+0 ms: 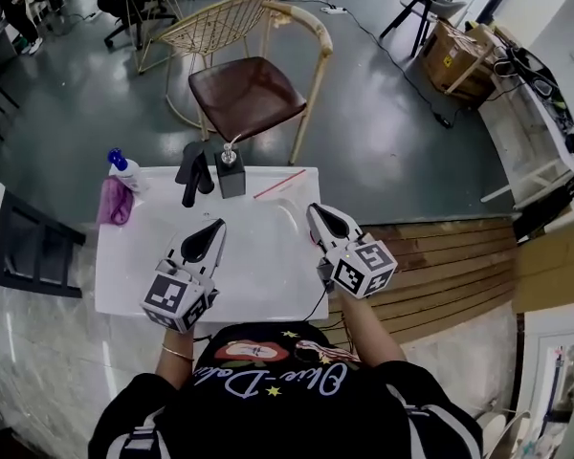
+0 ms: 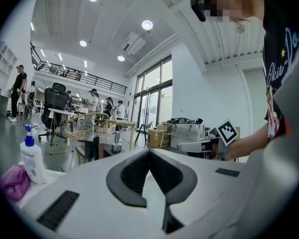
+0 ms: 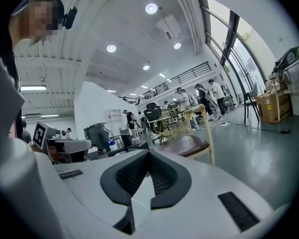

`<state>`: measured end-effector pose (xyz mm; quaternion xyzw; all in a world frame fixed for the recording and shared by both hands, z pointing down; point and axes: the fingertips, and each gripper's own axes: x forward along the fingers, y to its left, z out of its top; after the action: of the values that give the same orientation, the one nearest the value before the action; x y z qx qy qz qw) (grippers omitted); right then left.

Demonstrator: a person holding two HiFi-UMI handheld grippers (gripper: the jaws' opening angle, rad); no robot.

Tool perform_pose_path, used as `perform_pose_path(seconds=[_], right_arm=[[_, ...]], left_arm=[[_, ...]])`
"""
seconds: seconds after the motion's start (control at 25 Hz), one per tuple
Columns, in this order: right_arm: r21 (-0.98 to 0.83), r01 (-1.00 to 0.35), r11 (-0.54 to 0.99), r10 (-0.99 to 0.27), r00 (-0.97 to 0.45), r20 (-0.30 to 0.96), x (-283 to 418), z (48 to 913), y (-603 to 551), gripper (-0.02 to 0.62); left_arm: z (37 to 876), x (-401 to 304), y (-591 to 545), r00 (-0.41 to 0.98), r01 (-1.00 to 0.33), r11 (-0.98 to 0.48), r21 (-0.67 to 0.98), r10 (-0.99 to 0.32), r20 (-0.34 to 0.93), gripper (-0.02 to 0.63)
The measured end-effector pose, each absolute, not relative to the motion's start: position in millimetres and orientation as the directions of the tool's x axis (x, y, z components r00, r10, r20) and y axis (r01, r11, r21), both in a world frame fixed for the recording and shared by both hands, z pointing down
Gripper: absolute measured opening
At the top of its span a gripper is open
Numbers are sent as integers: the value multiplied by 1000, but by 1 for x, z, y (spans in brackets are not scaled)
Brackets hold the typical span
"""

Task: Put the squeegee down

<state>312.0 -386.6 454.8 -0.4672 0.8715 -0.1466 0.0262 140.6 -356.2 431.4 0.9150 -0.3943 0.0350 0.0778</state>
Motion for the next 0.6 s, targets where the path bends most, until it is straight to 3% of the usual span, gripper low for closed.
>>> perform_pose_path(seconds=[0.6], right_arm=[[-331,-723,607,-761,-648,21,321,419,-333,15]], left_arm=[[424,184,-308,696,-717,-691,88,-703,151,6]])
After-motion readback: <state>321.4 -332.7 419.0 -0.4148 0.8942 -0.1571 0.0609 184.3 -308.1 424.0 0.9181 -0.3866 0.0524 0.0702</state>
